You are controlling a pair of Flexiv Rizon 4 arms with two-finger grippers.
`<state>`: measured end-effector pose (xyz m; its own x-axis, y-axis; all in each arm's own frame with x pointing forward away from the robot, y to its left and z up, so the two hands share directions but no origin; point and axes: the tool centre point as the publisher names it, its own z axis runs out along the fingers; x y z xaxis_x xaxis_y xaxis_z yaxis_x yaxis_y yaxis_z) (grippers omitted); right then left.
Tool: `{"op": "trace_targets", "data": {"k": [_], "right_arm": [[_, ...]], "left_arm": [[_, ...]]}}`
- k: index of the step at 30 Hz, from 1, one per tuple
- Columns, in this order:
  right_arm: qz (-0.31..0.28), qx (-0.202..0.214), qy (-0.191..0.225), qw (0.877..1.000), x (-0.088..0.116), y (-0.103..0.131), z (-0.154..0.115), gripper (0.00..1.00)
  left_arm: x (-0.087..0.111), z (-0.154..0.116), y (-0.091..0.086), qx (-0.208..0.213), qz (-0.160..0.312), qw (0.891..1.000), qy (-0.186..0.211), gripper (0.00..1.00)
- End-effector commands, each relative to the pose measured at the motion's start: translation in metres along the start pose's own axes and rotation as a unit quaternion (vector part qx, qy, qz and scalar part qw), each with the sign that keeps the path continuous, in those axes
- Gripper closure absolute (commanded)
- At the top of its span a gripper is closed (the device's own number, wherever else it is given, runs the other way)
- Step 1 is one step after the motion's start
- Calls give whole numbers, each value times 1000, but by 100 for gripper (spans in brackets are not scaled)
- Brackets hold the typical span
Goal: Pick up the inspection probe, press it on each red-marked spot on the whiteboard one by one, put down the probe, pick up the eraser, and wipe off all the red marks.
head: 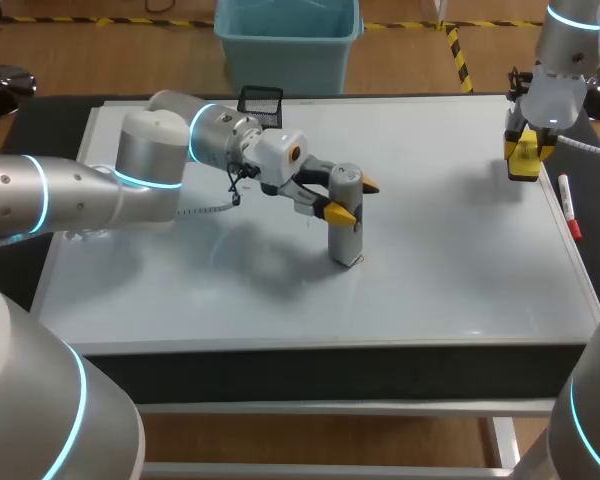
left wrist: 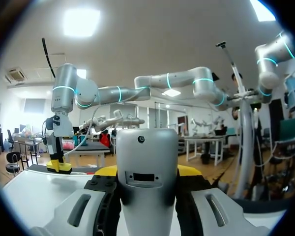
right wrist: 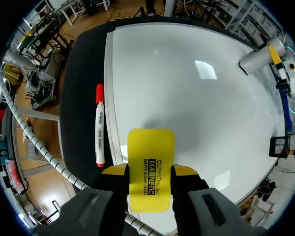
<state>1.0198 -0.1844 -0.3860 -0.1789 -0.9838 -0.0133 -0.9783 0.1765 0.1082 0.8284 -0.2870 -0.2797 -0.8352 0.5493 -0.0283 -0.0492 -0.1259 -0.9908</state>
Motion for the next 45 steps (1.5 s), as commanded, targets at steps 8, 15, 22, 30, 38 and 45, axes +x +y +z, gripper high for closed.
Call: {"op": "trace_targets", "data": {"k": [8,15,22,30,38,45], "right_arm": [[-1,0,1,1000,1,0,-1,100],[-1,0,1,1000,1,0,-1,100],[-1,0,1,1000,1,0,-1,100],[-1,0,1,1000,1,0,-1,100],[-1,0,1,1000,1,0,-1,100],[-1,0,1,1000,1,0,-1,100]], "left_arm": [[-1,-50,-42,-17,25,999,-40,100],[-3,-115,-68,-26,37,995,-89,100],[-5,-172,-88,-34,49,991,-117,100],[-13,-227,-94,-39,48,988,-139,100],[-17,-267,-90,-33,40,987,-155,100],[-14,-290,-86,-24,36,984,-172,100]]}}
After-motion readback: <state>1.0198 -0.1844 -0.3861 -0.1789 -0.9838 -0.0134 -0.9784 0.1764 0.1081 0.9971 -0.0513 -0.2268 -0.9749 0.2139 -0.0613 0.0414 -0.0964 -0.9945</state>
